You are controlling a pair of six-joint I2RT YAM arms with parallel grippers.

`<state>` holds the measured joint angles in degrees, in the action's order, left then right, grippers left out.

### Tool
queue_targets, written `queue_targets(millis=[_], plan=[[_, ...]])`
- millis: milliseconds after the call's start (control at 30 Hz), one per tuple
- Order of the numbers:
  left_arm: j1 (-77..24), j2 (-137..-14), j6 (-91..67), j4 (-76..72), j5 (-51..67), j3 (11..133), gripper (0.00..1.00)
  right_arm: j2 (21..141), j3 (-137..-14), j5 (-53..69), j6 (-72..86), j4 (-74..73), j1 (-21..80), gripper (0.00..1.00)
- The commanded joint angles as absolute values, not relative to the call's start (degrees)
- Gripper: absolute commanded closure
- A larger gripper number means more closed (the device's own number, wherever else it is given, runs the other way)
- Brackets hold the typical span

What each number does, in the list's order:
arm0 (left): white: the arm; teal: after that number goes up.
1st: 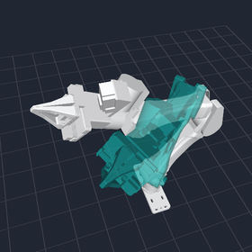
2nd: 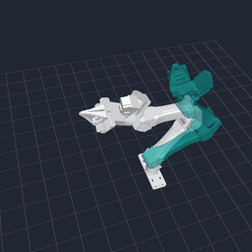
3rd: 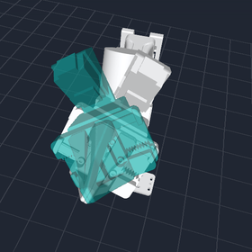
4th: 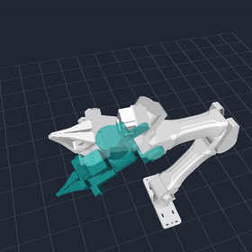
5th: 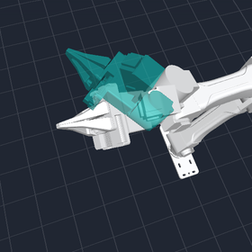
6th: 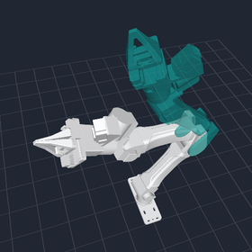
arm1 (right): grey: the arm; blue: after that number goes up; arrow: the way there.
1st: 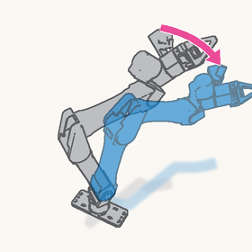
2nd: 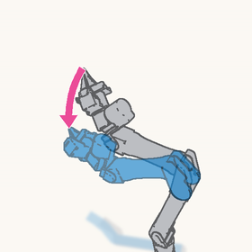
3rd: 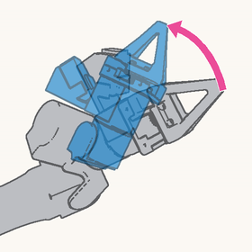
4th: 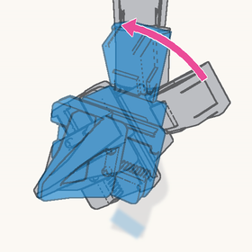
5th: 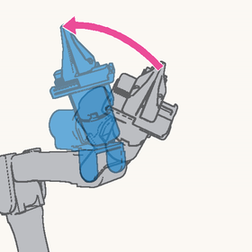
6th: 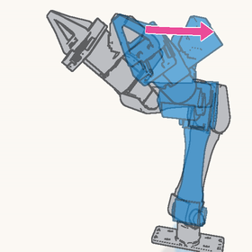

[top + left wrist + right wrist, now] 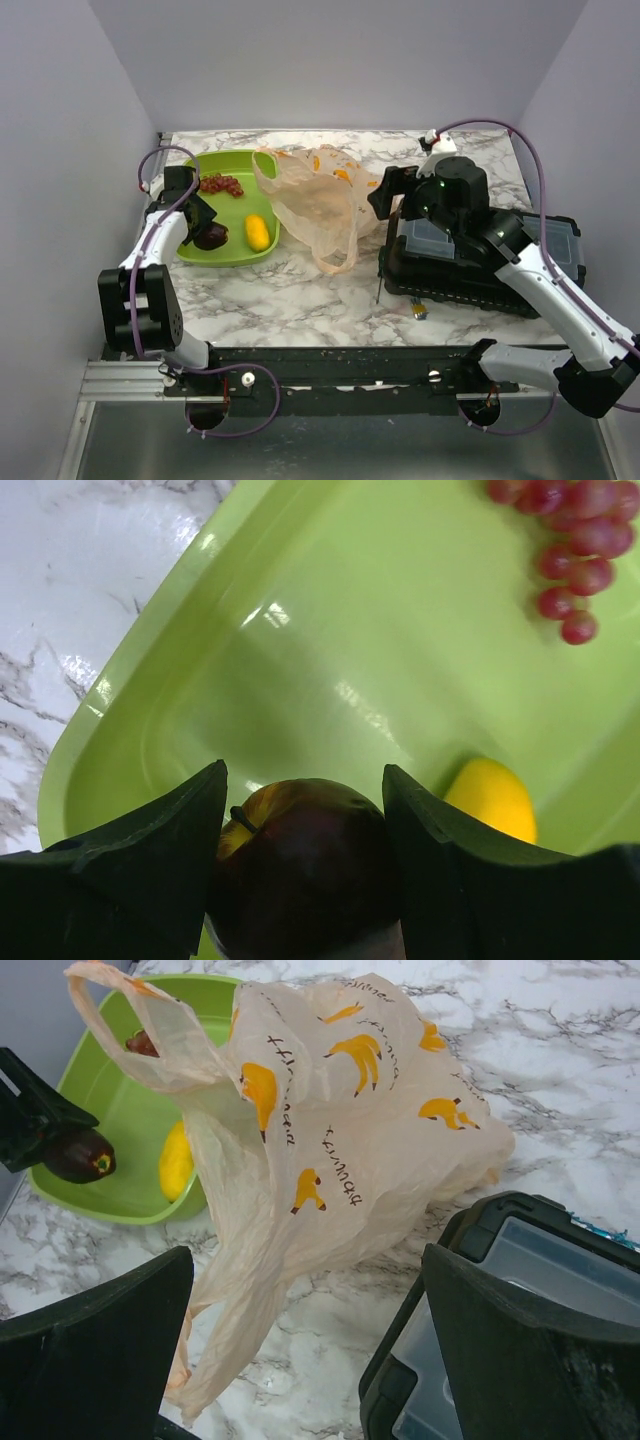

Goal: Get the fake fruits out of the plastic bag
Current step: Place the fake fruit in the bin.

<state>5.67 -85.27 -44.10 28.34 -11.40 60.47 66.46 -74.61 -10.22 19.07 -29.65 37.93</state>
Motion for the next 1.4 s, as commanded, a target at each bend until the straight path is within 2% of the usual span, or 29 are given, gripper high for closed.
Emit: queue_targets(millis=[0, 133, 167, 200, 267, 700, 933, 1167, 1367], plan=[[5.9, -86.2, -45.6, 26.4, -15.2, 58.8, 0.87, 64.0, -72.2, -12.2, 19.5, -29.7, 38.2, 0.01], [6.2, -87.1, -45.9, 27.6, -16.1, 59.5, 0.80, 63.1, -71.0, -12.6, 20.1, -29.8, 38.2, 0.01], [6.2, -87.3, -46.0, 27.7, -16.2, 50.9, 0.78, 61.0, -70.8, -12.8, 20.2, -29.7, 38.2, 0.01], [6.2, -87.7, -46.3, 27.8, -16.1, 59.1, 0.75, 62.8, -70.7, -12.9, 20.1, -29.6, 38.2, 0.01], [6.3, -88.7, -47.0, 28.8, -15.6, 59.5, 0.72, 62.8, -70.7, -13.0, 20.3, -29.7, 38.2, 0.01], [6.7, -87.5, -47.0, 29.3, -15.0, 59.9, 0.11, 61.7, -69.3, -13.1, 21.3, -29.7, 38.2, 0.01], [6.1, -81.4, -44.0, 29.3, -16.8, 59.9, 0.07, 61.6, -69.6, -13.4, 21.0, -30.0, 38.2, 0.01], [0.7, -67.6, -40.5, 27.8, -9.6, 59.5, 0.07, 61.1, -69.8, -14.5, 21.0, -30.6, 38.2, 0.01], [-7.4, -56.4, -34.8, 23.4, 8.4, 62.0, 0.04, 58.6, -71.3, -17.6, 20.9, -31.8, 38.2, 0.00]])
